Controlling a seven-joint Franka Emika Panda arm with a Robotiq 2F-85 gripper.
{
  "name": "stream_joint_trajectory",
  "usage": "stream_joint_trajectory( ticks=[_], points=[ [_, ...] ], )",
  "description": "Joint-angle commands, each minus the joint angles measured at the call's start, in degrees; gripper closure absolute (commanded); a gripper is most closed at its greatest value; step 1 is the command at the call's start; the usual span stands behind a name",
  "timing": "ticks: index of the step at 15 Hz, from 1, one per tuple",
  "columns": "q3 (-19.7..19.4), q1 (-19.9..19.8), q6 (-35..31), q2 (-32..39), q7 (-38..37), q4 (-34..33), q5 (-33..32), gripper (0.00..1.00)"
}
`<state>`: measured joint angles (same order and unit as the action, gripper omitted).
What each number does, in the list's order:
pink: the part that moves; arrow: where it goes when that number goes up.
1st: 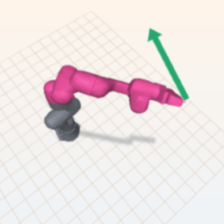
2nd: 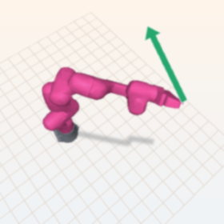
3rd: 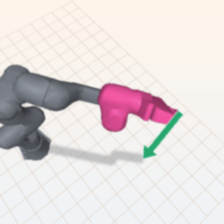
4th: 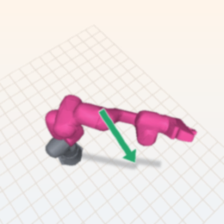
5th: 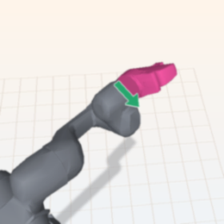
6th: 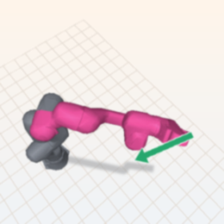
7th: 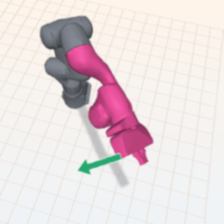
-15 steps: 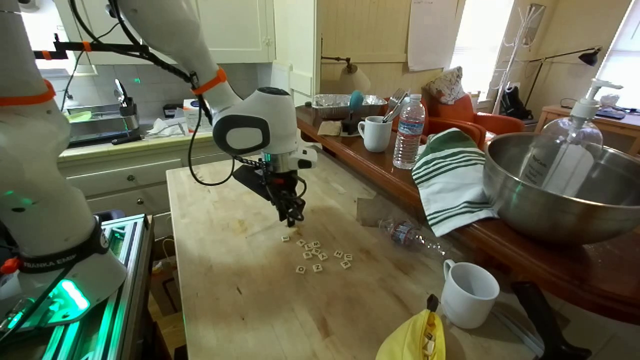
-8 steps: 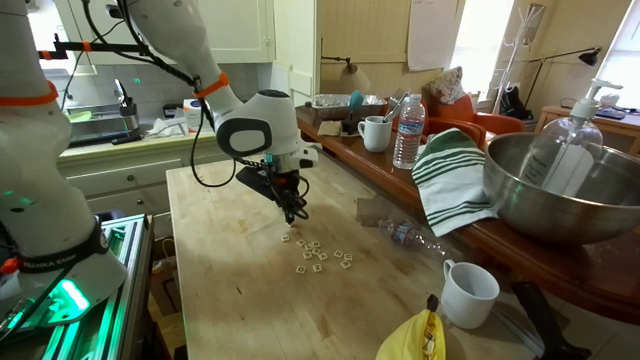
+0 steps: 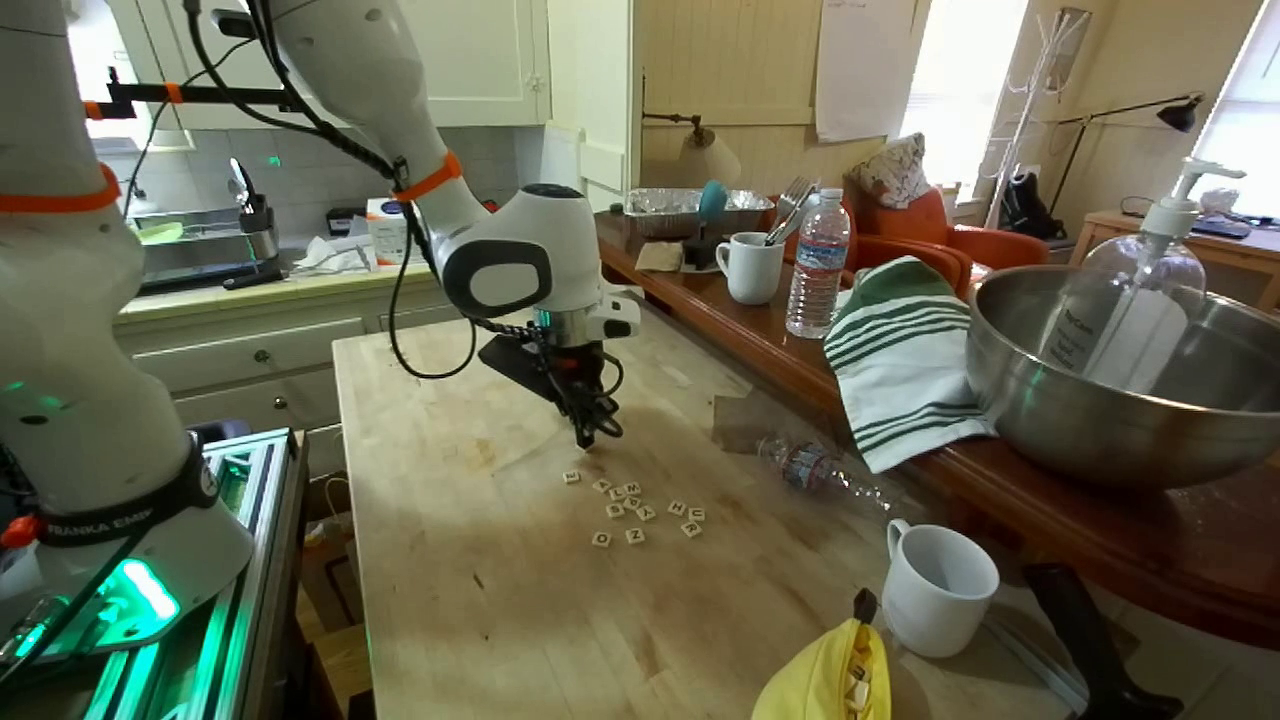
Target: Align the blocks on the table
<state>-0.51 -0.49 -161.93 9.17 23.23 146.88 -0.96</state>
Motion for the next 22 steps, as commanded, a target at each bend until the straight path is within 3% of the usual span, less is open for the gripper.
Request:
stream_joint_trajectory(
  ticks=[1, 12, 15, 22],
  points=[
    [2.3, -1.4, -1.3, 3.2, -2.1, -1.8, 2.5, 1.0],
    [1.5, -2.3, -0.3, -2.9, -1.2, 1.2, -1.3, 1.0],
    [-0.3, -2.1, 1.2, -3.6, 0.9, 1.6, -8.4, 1.0],
    [-2.1, -4.1, 0.0, -3.5, 13.8, 4.4, -19.5, 1.0]
  ],
)
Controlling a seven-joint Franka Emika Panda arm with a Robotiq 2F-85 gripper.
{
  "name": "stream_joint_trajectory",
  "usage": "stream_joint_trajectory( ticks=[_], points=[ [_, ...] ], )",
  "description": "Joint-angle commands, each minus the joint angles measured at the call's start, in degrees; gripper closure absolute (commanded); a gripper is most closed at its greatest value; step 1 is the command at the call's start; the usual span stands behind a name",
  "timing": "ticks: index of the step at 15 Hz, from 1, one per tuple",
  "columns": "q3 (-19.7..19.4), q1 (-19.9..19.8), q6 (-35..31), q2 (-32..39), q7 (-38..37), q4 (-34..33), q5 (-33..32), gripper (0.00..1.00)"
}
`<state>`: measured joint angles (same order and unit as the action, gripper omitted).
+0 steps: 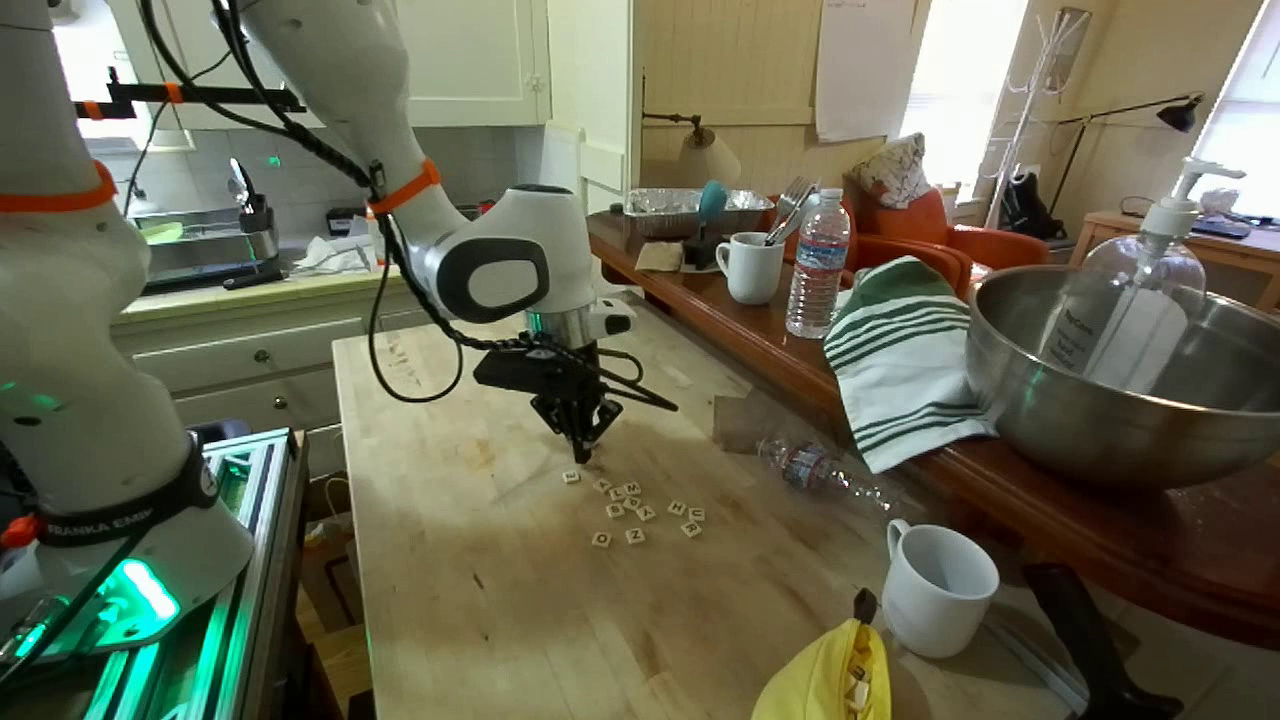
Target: Align the blocks on the table
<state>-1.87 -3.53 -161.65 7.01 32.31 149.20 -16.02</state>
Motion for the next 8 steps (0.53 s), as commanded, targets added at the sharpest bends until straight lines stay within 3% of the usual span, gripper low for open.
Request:
stream_joint_trajectory(
  ticks=[1, 8],
  points=[
    [-1.1, -1.2, -0.6, -1.3, 5.9, 2.3, -5.9, 1.0],
    [-1.4, -2.0, -1.9, -1.5, 13.6, 2.9, -6.6, 1.0]
  ],
)
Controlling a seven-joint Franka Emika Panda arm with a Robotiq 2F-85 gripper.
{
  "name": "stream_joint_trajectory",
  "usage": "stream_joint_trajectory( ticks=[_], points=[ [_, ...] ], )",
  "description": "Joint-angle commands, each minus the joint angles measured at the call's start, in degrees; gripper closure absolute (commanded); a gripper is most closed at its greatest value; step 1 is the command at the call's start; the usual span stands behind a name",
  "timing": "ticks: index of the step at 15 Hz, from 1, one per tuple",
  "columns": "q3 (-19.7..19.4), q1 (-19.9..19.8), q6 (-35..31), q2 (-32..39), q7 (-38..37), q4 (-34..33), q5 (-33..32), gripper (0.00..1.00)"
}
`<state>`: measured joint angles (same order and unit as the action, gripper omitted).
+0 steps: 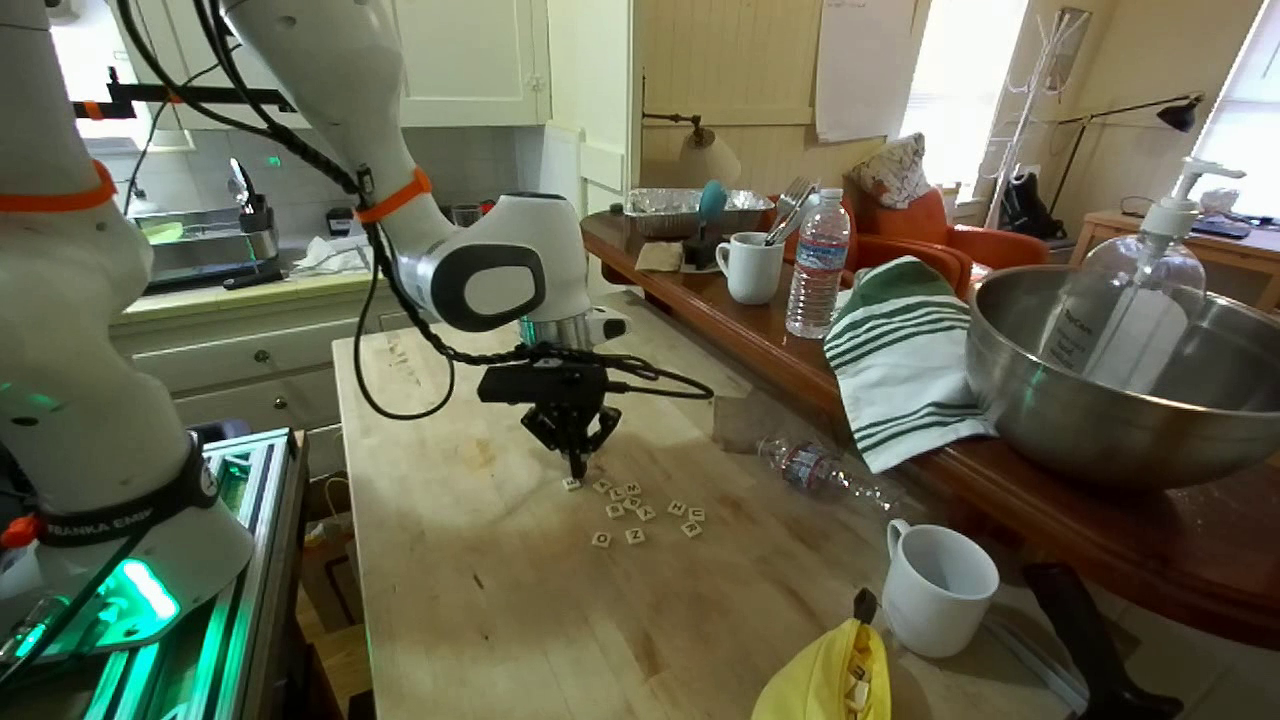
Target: Align the blocks on the table
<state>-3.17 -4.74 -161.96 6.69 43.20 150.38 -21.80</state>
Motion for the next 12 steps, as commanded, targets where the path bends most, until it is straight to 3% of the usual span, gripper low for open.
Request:
stream_joint_trajectory(
  ticks=[1, 8, 12],
  points=[
    [0.3, -1.0, -1.6, -1.5, 4.4, 2.0, 0.6, 1.0],
    [-0.3, -1.1, -1.2, -4.1, 8.6, 3.8, -0.1, 1.0],
    [-1.5, -0.8, 0.0, -3.9, 8.7, 3.6, -5.1, 1.0]
  ],
)
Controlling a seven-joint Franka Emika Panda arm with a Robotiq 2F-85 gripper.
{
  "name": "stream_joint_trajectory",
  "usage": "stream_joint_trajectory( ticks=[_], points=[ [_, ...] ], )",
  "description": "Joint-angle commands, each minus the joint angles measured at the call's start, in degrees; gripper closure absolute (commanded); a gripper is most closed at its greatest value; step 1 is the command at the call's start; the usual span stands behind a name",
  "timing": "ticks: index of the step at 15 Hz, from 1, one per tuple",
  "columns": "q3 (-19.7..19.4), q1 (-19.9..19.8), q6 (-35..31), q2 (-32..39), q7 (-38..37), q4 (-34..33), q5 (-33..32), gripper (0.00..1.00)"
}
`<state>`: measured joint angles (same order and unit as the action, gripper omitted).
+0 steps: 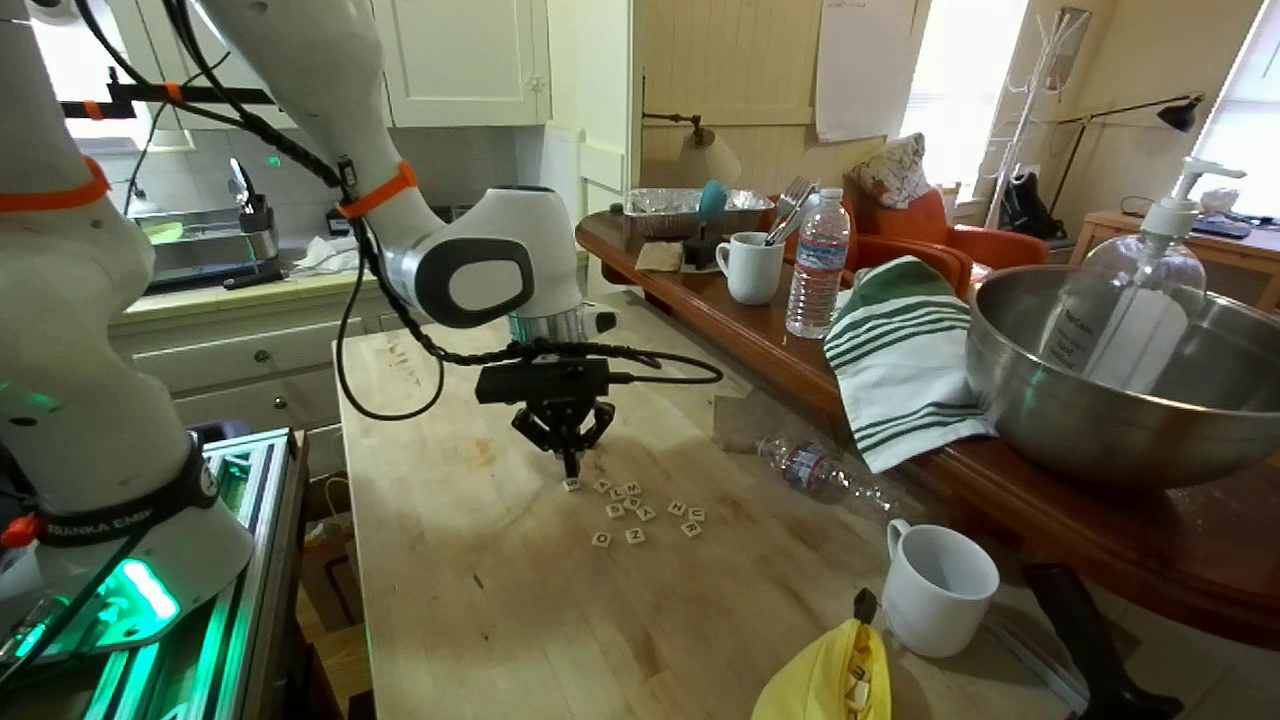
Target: Align the blocks on the table
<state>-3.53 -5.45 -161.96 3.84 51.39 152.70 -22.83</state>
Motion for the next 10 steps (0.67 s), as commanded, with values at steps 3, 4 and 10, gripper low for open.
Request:
stream_joint_trajectory(
  ticks=[3, 4, 10],
  points=[
    [-2.4, -0.1, -1.5, -0.8, -2.3, 1.2, -9.6, 1.0],
    [-2.6, -0.1, -2.1, -0.6, -3.0, 1.2, -10.7, 1.0],
    [-3.0, -0.3, -3.7, 0.0, -3.2, 1.2, -12.5, 1.0]
  ],
)
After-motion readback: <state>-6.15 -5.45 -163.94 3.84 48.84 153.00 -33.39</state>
